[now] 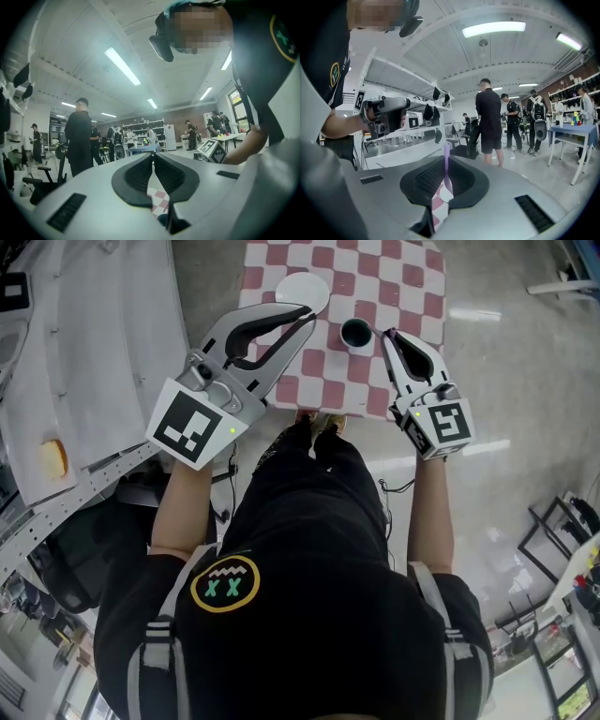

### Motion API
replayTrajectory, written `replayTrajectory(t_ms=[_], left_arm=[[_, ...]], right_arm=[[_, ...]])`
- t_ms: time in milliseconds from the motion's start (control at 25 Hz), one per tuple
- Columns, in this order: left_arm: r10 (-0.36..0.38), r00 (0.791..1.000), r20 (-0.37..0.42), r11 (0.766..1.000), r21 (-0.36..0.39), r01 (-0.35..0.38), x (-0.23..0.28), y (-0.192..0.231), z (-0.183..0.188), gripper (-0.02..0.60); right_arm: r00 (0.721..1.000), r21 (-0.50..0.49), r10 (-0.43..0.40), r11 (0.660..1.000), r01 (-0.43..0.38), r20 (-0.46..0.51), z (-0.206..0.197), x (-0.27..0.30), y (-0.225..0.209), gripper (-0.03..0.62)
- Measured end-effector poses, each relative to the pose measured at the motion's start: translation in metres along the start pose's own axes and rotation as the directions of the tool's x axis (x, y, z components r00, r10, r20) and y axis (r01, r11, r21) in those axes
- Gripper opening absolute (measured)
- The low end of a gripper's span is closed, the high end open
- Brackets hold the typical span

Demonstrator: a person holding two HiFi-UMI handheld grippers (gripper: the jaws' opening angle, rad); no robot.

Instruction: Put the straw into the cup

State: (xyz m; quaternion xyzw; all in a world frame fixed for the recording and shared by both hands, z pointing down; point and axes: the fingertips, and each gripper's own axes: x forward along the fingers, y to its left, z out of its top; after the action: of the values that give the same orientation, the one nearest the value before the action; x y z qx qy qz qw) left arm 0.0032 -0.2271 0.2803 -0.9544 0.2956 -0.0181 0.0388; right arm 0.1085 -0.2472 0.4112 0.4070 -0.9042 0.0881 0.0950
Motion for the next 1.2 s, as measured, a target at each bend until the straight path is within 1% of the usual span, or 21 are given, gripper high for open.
replayTrajectory(t_ms=[320,680,920,1200], left_arm=[[0.003,1.0,-0.008,1.0,-0.002,-0.003,-0.002,0.001,-0.004,0.031],[0.012,1.0,-0.018,1.0,-0.004,-0.012,-0.003,0.002,-0.006,0.031],[0.015,1.0,-0.023,1.0,-0.007,-0.015,-0.004,0.002,-0.006,0.032],[0.02,0.999,-0.033,1.0,-0.005,-0.021,-0.006,0.002,-0.009,0.031]], right_arm=[[0.999,0.006,0.009,1.0,-0.009,-0.035,-0.031,0.022,-0.006,0.043],[0.995,0.04,0.011,0.999,-0.008,-0.095,-0.074,0.041,-0.014,0.043],[0.989,0.033,0.009,0.999,-0.004,-0.147,-0.103,0.051,-0.018,0.043],[0.985,0.041,0.001,0.999,0.006,-0.174,-0.122,0.058,-0.025,0.043]])
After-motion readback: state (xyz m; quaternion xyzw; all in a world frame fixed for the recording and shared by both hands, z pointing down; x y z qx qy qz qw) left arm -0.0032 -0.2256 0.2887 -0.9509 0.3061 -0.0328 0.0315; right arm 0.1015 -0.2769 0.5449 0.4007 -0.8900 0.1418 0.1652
